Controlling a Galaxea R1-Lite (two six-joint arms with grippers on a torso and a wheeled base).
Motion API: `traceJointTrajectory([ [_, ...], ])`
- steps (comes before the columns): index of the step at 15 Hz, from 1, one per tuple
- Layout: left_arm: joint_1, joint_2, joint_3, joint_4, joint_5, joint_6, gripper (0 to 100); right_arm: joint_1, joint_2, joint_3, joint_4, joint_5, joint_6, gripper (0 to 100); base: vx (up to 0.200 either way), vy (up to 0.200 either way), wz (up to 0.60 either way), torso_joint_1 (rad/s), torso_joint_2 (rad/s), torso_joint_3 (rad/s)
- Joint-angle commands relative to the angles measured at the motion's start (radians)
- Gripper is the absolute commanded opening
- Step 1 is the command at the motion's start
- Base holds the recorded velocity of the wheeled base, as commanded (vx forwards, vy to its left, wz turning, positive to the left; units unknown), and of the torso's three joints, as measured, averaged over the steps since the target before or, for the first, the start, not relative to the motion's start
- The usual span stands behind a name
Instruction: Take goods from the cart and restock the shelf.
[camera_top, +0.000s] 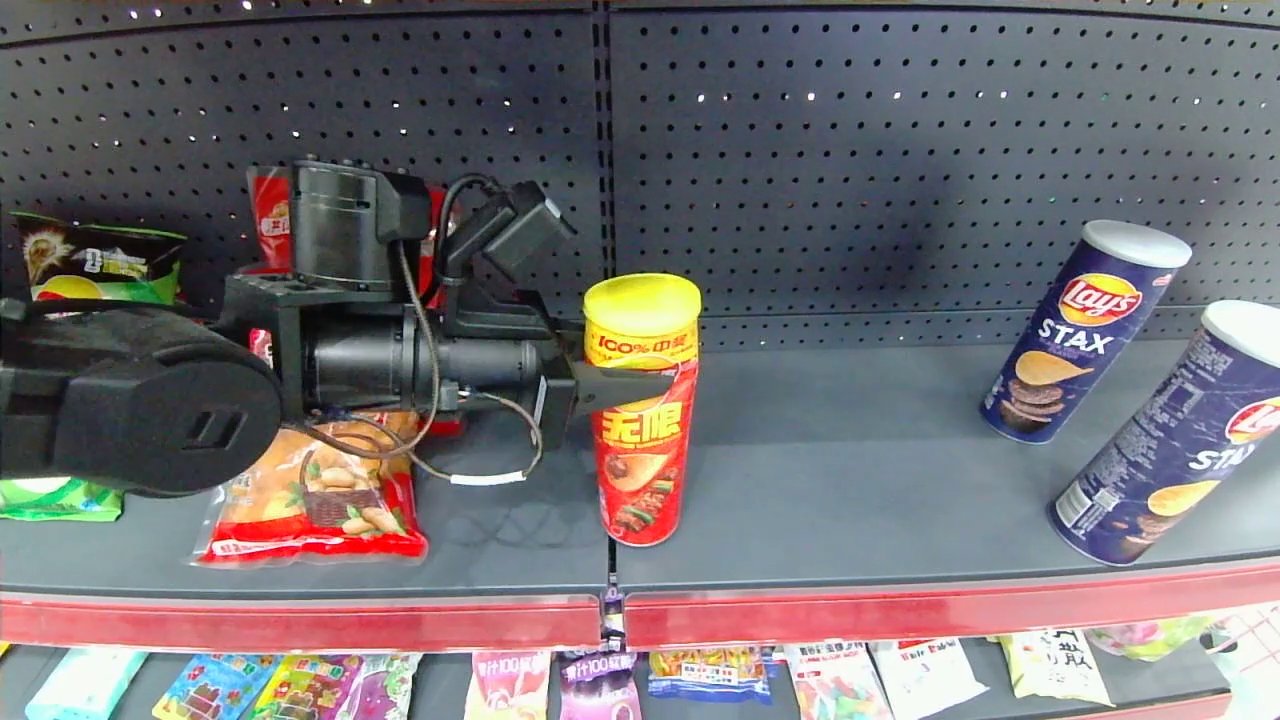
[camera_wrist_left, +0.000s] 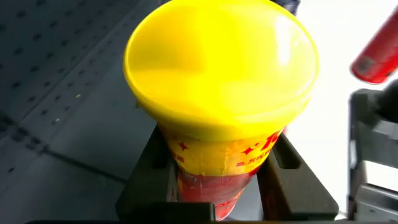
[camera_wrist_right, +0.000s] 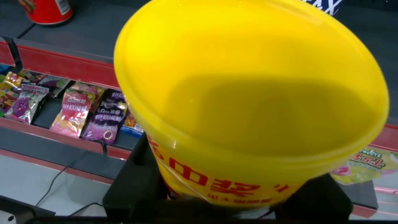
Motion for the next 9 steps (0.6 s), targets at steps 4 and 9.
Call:
traceJointTrajectory([
  [4, -0.038, -0.017, 0.016, -0.001, 0.017, 0.003, 0, 0.001, -0.003, -0.006, -0.002, 0.001, 0.0, 0, 0.0, 0.0, 0.0, 0.0, 0.0, 0.0],
  [9, -0.055, -0.018, 0.041, -0.004, 0.017, 0.001, 0, 0.001, -0.002, -0.003, 0.0, 0.001, 0.0, 0, 0.0, 0.0, 0.0, 0.0, 0.0, 0.0],
])
